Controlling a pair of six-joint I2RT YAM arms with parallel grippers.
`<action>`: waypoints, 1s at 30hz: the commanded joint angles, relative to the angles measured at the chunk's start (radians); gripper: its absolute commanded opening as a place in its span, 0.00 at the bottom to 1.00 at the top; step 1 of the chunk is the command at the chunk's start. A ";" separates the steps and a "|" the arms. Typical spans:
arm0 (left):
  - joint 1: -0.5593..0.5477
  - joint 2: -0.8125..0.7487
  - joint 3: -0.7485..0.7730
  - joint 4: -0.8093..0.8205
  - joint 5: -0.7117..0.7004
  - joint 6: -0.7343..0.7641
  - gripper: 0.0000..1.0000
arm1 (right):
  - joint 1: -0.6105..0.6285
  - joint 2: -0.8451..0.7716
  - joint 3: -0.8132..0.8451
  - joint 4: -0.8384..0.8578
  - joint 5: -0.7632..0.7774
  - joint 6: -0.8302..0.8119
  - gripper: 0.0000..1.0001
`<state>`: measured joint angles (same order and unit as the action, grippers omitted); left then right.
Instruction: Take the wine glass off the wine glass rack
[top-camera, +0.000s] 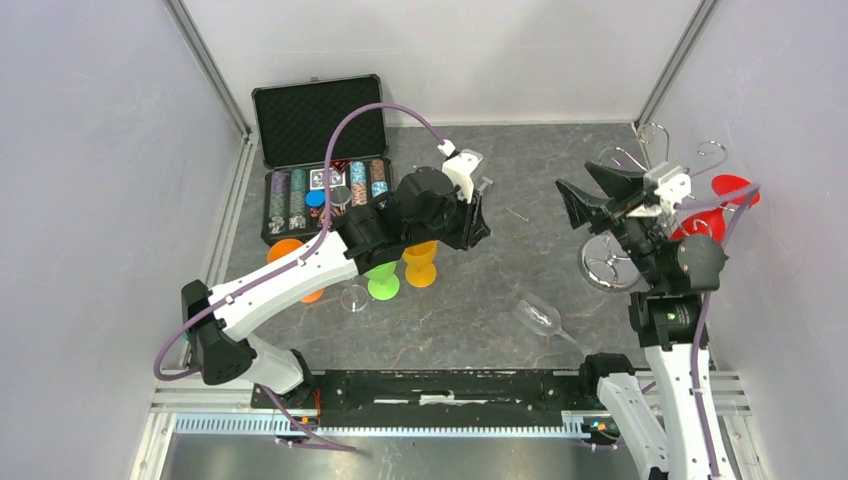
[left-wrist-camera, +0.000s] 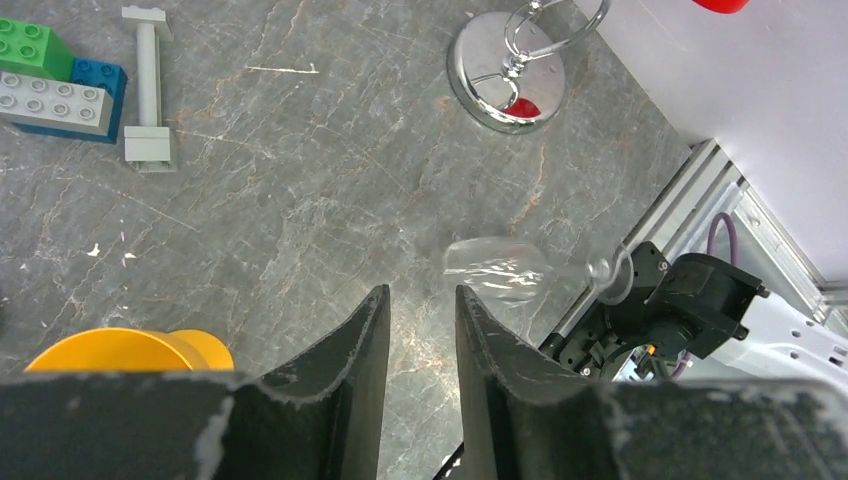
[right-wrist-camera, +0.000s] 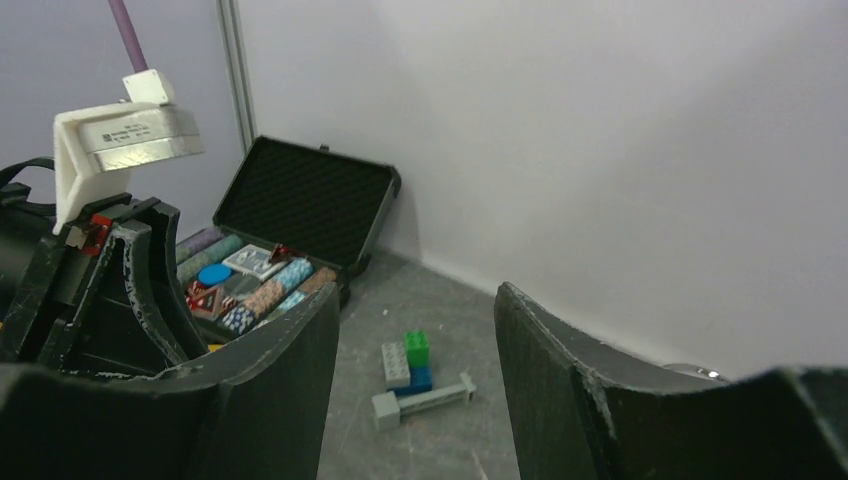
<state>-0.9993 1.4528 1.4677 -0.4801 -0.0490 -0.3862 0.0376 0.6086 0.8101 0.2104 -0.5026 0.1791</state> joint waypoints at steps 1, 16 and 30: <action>-0.004 0.009 -0.032 0.056 0.033 0.041 0.36 | 0.004 0.050 0.101 -0.230 -0.030 0.011 0.63; -0.004 0.015 -0.151 0.188 0.148 0.037 0.60 | 0.004 0.122 0.116 -0.671 -0.032 -0.147 0.61; -0.004 0.007 -0.260 0.317 0.067 -0.053 0.85 | 0.127 0.089 -0.093 -0.792 0.356 -0.069 0.71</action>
<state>-0.9993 1.4956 1.2312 -0.2581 0.0528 -0.4110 0.1181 0.7040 0.7517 -0.5346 -0.3180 0.0761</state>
